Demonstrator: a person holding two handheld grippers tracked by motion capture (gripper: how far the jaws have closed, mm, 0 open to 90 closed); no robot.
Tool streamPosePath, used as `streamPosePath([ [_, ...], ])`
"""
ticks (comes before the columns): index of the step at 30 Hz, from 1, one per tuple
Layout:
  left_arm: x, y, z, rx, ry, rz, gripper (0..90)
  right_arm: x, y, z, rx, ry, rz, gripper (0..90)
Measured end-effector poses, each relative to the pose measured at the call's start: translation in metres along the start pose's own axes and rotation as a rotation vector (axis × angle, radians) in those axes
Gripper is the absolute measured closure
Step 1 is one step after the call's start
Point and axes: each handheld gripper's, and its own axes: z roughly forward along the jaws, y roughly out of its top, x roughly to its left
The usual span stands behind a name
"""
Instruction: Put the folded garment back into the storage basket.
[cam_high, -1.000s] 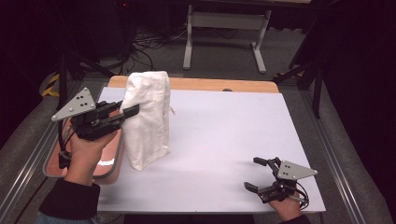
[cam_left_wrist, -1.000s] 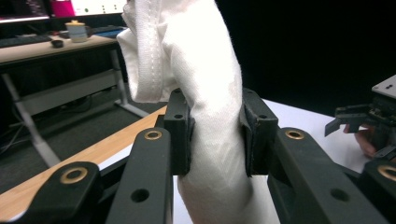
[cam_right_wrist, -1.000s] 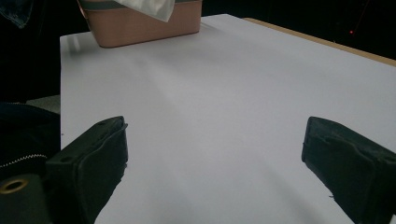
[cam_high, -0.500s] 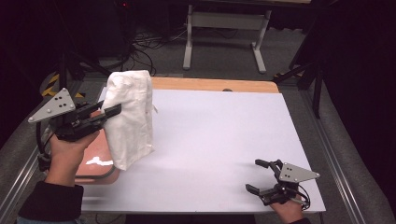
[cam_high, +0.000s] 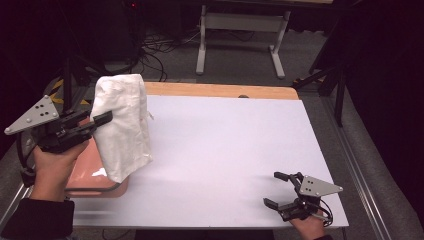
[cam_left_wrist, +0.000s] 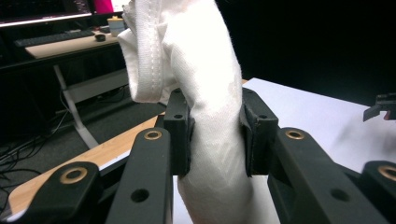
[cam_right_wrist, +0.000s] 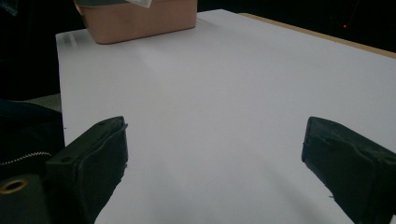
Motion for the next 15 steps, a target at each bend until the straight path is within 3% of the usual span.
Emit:
streamPosePath([
  [15, 0.016, -0.005, -0.029, 0.013, 0.046, -0.003, 69.3, 0.001, 0.000, 0.002, 0.005, 0.006, -0.002, 7.6],
])
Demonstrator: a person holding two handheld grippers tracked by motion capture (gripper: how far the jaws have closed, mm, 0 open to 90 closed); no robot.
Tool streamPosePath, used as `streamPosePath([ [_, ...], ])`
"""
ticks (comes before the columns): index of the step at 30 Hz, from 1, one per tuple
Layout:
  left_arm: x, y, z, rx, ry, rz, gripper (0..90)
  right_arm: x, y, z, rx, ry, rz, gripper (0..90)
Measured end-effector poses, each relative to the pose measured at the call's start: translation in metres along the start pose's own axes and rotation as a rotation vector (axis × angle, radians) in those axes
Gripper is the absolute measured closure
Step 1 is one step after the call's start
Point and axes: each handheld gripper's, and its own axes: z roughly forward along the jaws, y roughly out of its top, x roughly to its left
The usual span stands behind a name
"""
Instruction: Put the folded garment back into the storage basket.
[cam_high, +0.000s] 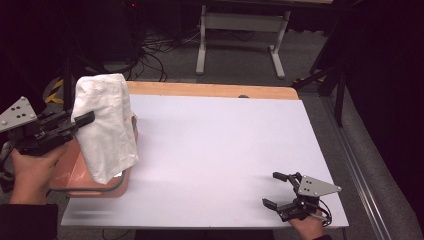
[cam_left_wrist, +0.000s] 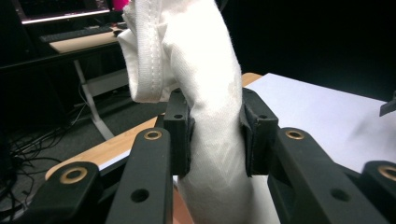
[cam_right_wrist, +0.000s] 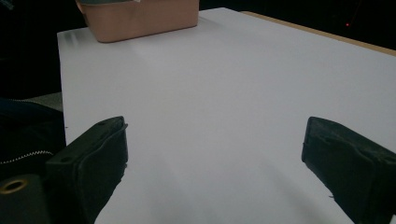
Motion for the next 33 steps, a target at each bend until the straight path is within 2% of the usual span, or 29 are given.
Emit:
streamPosePath([
  [3, 0.003, -0.003, -0.001, 0.026, 0.005, 0.007, 69.3, 0.000, 0.000, 0.000, 0.001, 0.002, 0.001, 7.6],
  [9, 0.008, -0.005, -0.009, 0.016, 0.020, -0.002, 69.3, 0.001, 0.000, 0.001, 0.005, 0.002, 0.000, 7.6],
  [19, 0.016, -0.010, -0.018, 0.028, 0.042, -0.011, 69.3, 0.001, 0.000, 0.001, 0.003, 0.003, -0.003, 7.6],
  [27, 0.020, -0.006, -0.027, 0.028, 0.050, 0.006, 69.3, 0.002, 0.000, 0.002, 0.011, 0.002, -0.003, 7.6],
  [33, 0.022, -0.004, -0.028, 0.048, 0.063, 0.015, 69.3, 0.002, 0.000, 0.002, 0.010, 0.005, -0.001, 7.6],
])
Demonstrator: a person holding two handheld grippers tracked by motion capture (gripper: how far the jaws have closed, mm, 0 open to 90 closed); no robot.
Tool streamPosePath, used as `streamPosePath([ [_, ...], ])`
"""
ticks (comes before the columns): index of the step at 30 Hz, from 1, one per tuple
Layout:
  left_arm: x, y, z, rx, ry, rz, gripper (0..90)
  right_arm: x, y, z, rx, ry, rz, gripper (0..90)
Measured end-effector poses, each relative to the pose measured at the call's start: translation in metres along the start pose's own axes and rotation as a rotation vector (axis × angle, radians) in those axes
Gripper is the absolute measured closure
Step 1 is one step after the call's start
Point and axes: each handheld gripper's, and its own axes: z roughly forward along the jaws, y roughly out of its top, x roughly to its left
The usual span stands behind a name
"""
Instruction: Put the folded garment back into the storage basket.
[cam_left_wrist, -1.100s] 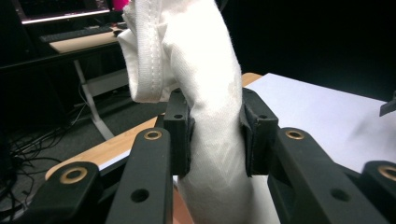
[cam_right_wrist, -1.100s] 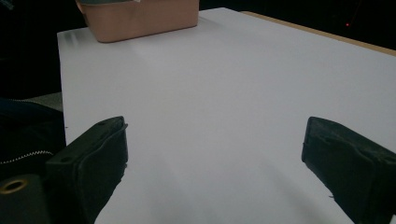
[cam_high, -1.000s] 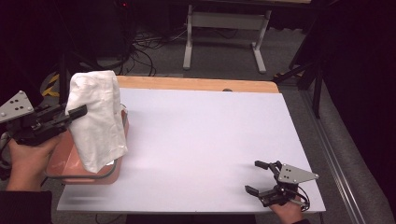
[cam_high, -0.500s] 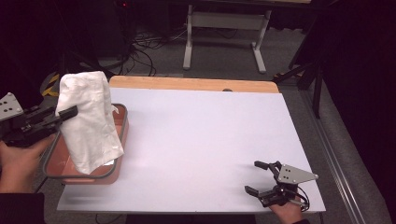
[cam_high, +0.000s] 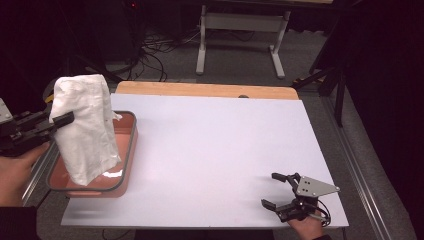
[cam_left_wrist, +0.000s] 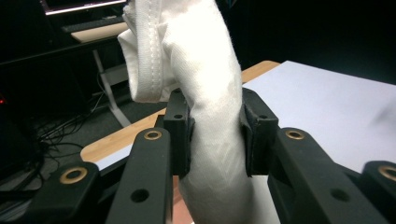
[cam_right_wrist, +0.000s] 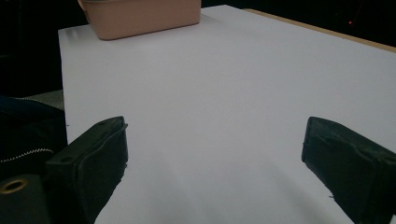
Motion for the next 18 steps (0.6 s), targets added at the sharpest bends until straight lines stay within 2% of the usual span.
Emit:
streamPosePath([
  [14, 0.004, -0.019, 0.014, 0.025, -0.035, -0.010, 69.2, 0.000, 0.000, 0.001, 0.002, 0.001, 0.003, 7.6],
  [18, 0.004, -0.023, 0.020, 0.034, -0.031, 0.004, 69.2, 0.000, 0.000, 0.001, 0.001, 0.002, 0.003, 7.6],
])
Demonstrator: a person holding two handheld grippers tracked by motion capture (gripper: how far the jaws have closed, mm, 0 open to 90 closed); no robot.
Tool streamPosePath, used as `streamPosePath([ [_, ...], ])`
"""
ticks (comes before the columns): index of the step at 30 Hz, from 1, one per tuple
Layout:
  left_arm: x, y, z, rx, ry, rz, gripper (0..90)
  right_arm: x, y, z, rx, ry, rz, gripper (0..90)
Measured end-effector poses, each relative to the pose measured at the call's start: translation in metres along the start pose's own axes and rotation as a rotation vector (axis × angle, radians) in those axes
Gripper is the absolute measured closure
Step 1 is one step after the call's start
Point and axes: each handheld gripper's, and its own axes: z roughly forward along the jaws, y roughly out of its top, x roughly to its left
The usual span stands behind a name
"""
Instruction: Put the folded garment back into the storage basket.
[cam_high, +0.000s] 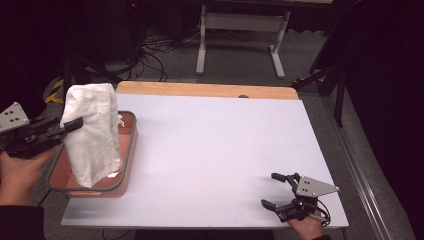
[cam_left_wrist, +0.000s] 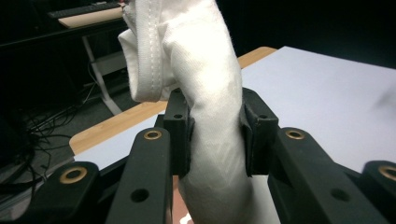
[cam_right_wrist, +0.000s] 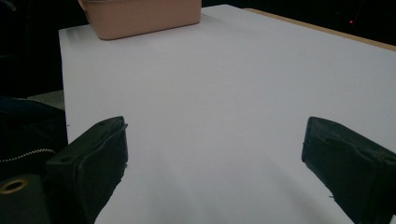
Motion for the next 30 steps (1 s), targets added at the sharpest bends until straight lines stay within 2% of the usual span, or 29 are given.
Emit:
streamPosePath([
  [8, 0.003, -0.006, 0.011, 0.013, -0.016, 0.003, 69.2, 0.000, 0.000, 0.000, 0.002, -0.001, -0.001, 7.6],
  [11, 0.002, -0.013, 0.018, 0.020, -0.025, 0.006, 69.1, 0.000, 0.000, 0.000, 0.000, 0.003, -0.001, 7.6],
  [19, 0.002, -0.023, 0.022, 0.038, -0.046, -0.016, 69.0, 0.000, 0.000, 0.000, 0.000, 0.003, -0.002, 7.6],
  [25, 0.001, -0.031, 0.023, 0.058, -0.076, -0.029, 68.9, 0.000, 0.000, 0.000, 0.001, 0.003, -0.006, 7.6],
  [30, 0.002, -0.036, 0.023, 0.061, -0.087, -0.058, 68.8, 0.001, 0.000, 0.000, 0.002, 0.003, -0.005, 7.6],
])
